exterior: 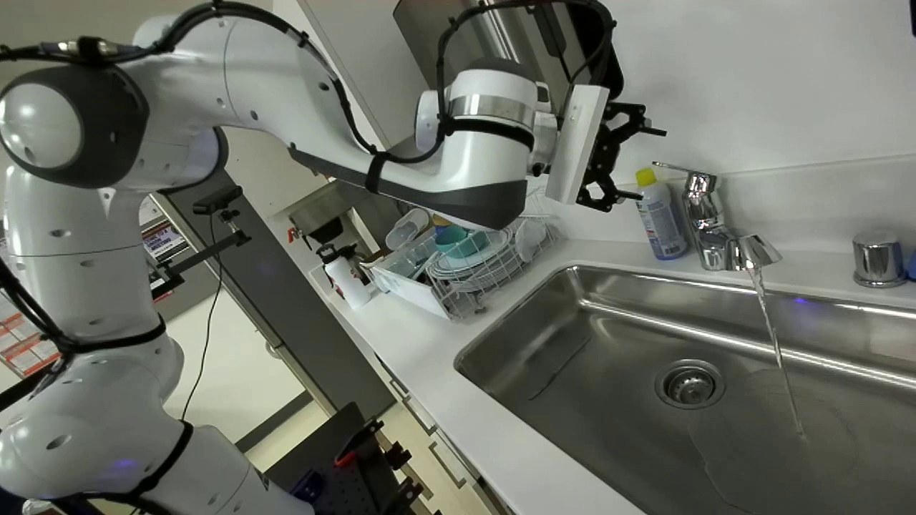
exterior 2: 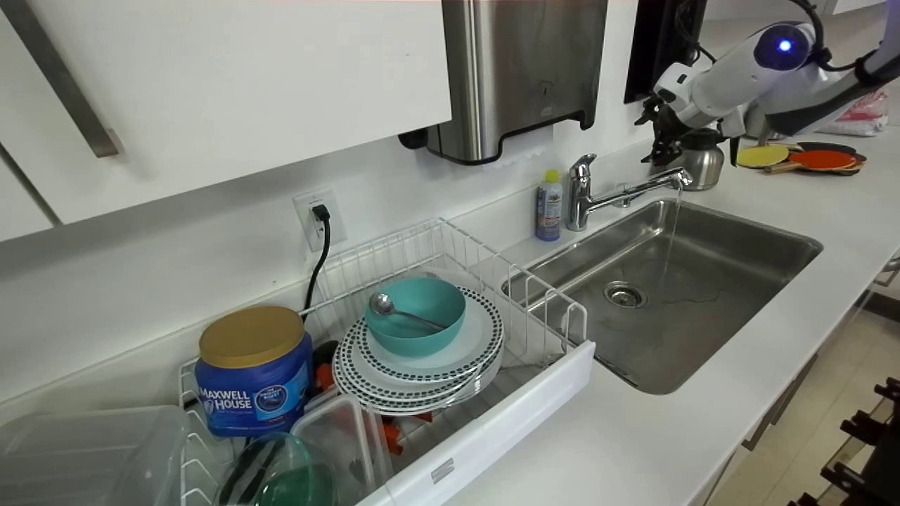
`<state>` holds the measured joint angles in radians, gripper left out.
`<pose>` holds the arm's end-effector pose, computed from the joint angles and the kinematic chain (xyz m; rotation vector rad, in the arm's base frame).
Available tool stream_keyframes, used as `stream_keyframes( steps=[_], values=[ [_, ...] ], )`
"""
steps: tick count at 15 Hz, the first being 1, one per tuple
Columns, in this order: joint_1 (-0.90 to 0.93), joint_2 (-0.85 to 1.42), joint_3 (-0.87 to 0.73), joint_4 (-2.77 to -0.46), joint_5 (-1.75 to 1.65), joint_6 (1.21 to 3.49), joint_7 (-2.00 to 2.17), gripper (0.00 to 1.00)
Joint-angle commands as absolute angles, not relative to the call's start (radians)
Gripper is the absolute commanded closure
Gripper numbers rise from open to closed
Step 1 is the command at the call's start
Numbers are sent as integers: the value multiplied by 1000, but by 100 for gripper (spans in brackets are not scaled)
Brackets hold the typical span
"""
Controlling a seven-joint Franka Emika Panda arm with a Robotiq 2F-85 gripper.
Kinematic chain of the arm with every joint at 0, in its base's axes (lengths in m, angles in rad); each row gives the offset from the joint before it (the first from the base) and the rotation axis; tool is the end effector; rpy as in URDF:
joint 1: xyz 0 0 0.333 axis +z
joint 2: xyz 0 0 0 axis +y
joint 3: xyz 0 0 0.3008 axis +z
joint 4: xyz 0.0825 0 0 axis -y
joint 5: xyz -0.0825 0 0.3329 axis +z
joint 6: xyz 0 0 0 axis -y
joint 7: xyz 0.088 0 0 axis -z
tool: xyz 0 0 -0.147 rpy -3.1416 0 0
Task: Open the tap
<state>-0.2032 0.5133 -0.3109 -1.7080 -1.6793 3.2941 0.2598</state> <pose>0.6118 -0.1930 0.3259 1.9779 1.2051 0.6639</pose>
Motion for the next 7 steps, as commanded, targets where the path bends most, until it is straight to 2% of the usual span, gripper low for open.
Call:
stream_keyframes(
  steps=[1,7],
  values=[
    [-200,409,-327,-1823,-1737,3297,268,0],
    [-206,344,-321,-1891,-1783,3293,273,0]
  ],
)
